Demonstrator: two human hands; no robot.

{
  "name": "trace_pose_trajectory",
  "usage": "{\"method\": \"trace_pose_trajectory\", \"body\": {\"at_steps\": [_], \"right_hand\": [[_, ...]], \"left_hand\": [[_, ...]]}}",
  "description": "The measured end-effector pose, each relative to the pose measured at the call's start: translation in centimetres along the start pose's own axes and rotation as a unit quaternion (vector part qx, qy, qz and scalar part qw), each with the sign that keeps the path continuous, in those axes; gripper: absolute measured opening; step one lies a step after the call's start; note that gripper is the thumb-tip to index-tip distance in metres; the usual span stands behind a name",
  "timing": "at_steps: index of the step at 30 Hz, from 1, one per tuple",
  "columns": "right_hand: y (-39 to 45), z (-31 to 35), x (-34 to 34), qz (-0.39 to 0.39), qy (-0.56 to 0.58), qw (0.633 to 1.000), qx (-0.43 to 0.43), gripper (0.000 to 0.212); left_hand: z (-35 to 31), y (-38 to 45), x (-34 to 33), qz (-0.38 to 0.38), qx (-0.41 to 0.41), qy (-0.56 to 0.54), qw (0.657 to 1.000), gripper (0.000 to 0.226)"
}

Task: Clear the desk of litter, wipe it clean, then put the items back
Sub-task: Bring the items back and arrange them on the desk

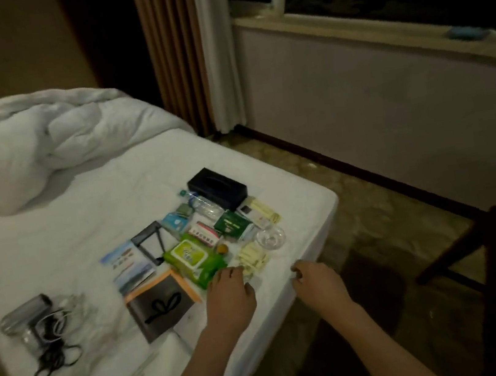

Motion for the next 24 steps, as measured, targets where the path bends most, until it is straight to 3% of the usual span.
{"method": "trace_pose_trajectory", "body": {"at_steps": [6, 10, 19, 24], "right_hand": [[9.6, 4.8, -0.9, 0.035, -0.036, 0.995, 0.081, 0.033], [14.9, 5.3, 0.3, 0.030, -0.028, 0.996, 0.085, 0.030], [25.7, -2.2, 2.2, 0.073, -0.020, 0.995, 0.063, 0.036], [36.7, -5.8, 3.4, 0.109, -0.016, 0.989, 0.103, 0.035]], "left_hand": [[4.6, 7.6, 1.7, -0.017, 0.069, -0.015, 0.997, 0.043], [4.8, 12.7, 2.8, -0.035, 0.083, -0.013, 0.996, 0.043], [-0.5, 25.5, 0.3, -0.012, 0.104, -0.030, 0.994, 0.041], [-2.4, 32.6, -4.6, 0.041, 0.198, -0.064, 0.977, 0.035]]}}
Point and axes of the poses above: each hand's wrist, its own y-axis towards the middle knuckle, its own x-axis out of the back of the hand, z = x × y, the point moved 9 cm from there along y, towards the middle knuckle, and after that the axes turned 8 degrees about x, right-handed, at the moved point
